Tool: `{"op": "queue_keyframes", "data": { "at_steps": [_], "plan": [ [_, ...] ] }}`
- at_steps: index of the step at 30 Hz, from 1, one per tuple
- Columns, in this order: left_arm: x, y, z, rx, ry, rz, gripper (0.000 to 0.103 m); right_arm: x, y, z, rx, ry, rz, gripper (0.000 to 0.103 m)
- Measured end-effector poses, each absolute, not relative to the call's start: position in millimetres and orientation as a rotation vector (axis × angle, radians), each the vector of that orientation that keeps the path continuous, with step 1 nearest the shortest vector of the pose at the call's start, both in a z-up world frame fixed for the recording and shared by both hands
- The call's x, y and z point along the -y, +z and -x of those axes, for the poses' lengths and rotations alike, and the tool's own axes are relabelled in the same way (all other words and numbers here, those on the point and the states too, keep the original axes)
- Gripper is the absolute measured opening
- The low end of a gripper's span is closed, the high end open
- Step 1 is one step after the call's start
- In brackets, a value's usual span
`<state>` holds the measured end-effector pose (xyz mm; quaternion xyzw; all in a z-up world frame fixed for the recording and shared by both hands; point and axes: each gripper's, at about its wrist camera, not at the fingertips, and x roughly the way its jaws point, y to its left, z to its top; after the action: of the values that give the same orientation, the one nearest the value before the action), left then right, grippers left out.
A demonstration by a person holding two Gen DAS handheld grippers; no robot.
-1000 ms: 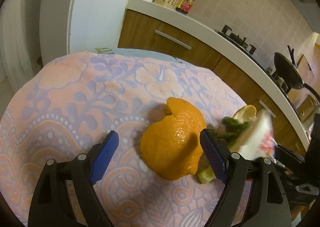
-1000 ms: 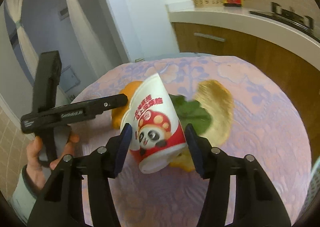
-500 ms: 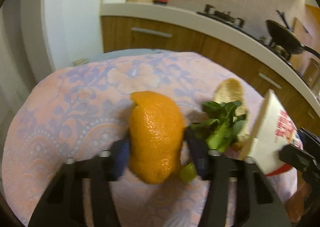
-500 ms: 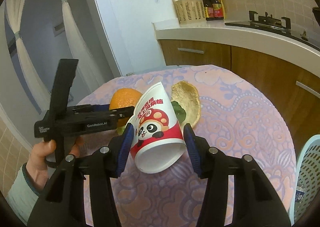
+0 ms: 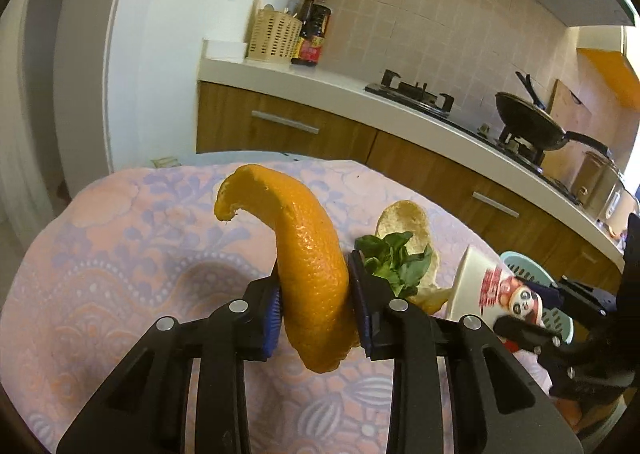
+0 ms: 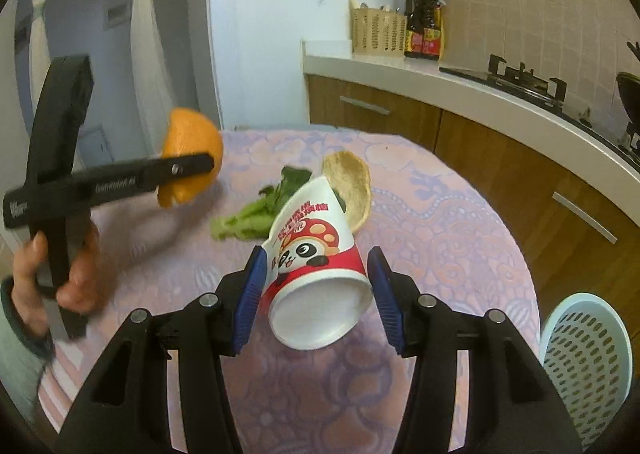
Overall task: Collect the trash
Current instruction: 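Grasp the orange peel with the left tool while the right tool grasps the red-and-white paper cup, then carry both items over the blue basket and open both tools to drop them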
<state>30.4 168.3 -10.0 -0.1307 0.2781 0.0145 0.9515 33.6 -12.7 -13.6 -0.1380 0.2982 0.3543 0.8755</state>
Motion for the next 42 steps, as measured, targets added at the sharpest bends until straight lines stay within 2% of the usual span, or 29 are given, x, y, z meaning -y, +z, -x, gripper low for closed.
{"op": "queue_keyframes", "data": {
  "at_steps": [4, 7, 17, 19, 21, 22, 23, 30, 42],
  "plan": [
    [-164.0, -14.2, -31.5, -0.581, 0.024, 0.252, 0.029, 20.7, -16.8, -26.6, -0.650, 0.783, 0.294, 0.051],
    [-157.3, -17.8, -33.9, -0.598, 0.033, 0.210, 0.030, 24.7, -22.2, -22.9, -0.703, 0.840, 0.282, 0.062],
    [-157.3, -18.5, -33.3, -0.599, 0.028, 0.206, 0.032, 25.8, -27.0, -42.1, -0.883, 0.964, 0.069, 0.066],
    [-158.2, -18.6, -33.7, -0.600, 0.029, 0.206, 0.032, 24.0, -25.7, -39.6, -0.876, 0.954, 0.075, 0.065],
    [-156.5, -18.4, -33.9, -0.600, 0.029, 0.197, 0.032, 20.3, -28.6, -38.9, -0.892, 0.923, 0.101, 0.059],
    [-154.2, -18.0, -33.7, -0.599, 0.030, 0.190, 0.033, 19.4, -30.6, -39.6, -0.903, 0.918, 0.100, 0.048],
    [-152.9, -17.7, -34.1, -0.599, 0.029, 0.183, 0.033, 18.8, -34.3, -40.5, -0.923, 0.920, 0.093, 0.041],
    [-138.1, -8.9, -26.9, -0.582, -0.007, 0.173, 0.032, 47.3, -9.8, -26.2, -0.811, 0.878, 0.078, 0.041],
    [-6.6, 37.2, -36.5, -0.526, -0.229, 0.024, 0.032, 178.0, 52.8, -29.5, -0.599, 0.619, 0.001, 0.041]
  ]
}}
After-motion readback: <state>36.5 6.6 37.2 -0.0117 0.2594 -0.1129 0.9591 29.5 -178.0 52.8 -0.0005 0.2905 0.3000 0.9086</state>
